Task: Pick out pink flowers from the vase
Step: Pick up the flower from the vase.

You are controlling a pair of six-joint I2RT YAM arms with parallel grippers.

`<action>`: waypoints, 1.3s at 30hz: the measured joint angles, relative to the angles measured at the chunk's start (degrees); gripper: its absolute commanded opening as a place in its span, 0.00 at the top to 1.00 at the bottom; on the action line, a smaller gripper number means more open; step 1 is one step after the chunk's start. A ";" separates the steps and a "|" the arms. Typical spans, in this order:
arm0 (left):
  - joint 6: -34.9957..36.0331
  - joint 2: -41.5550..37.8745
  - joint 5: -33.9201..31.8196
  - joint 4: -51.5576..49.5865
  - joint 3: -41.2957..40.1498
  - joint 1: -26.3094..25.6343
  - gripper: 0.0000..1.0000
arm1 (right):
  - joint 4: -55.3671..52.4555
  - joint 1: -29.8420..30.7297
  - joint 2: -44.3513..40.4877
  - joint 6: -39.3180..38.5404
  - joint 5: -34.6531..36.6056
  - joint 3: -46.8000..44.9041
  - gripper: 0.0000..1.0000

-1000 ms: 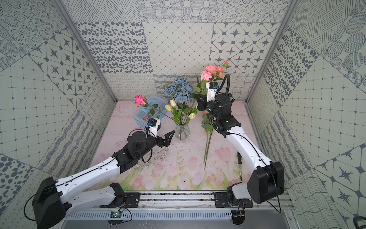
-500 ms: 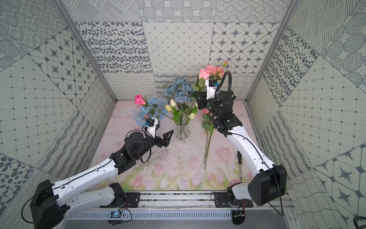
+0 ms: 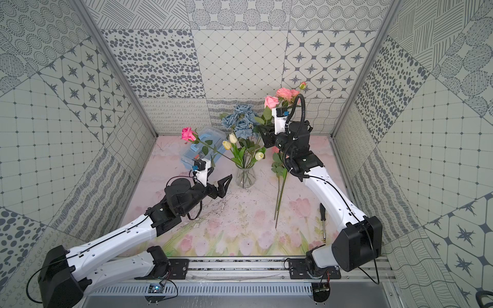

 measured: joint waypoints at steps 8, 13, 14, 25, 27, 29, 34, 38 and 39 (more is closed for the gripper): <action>0.00 0.11 -0.61 -0.09 -0.24 0.00 0.01 | -0.31 0.24 0.04 -0.70 1.16 0.02 0.96; 0.00 0.17 -0.70 -0.09 -0.44 0.00 0.01 | -0.26 0.68 -1.01 -1.99 2.58 0.00 0.95; 0.00 0.17 -0.74 -0.09 -0.44 0.00 0.01 | -0.24 0.83 -1.49 -2.34 3.04 0.00 0.95; -0.04 0.44 -0.85 -0.07 -0.87 0.00 0.01 | 2.12 1.51 -7.43 -7.98 7.85 1.36 0.94; -0.07 0.48 -0.85 -0.07 -1.05 0.00 0.01 | 2.54 1.51 -8.35 -8.92 8.61 1.84 0.95; -0.07 0.52 -0.85 -0.07 -1.16 0.00 0.01 | 3.28 1.51 -9.57 -9.81 9.42 2.03 0.95; -0.07 0.52 -0.85 -0.07 -1.29 0.00 0.01 | 4.90 1.51 -14.10 -12.26 11.72 2.14 0.96; -0.07 0.59 -0.85 -0.04 -1.55 0.00 0.01 | 6.71 1.51 -18.25 -13.64 13.42 2.16 0.96; -0.07 0.66 -0.85 -0.04 -1.57 0.00 0.01 | 7.21 1.51 -19.45 -14.03 14.03 2.19 0.96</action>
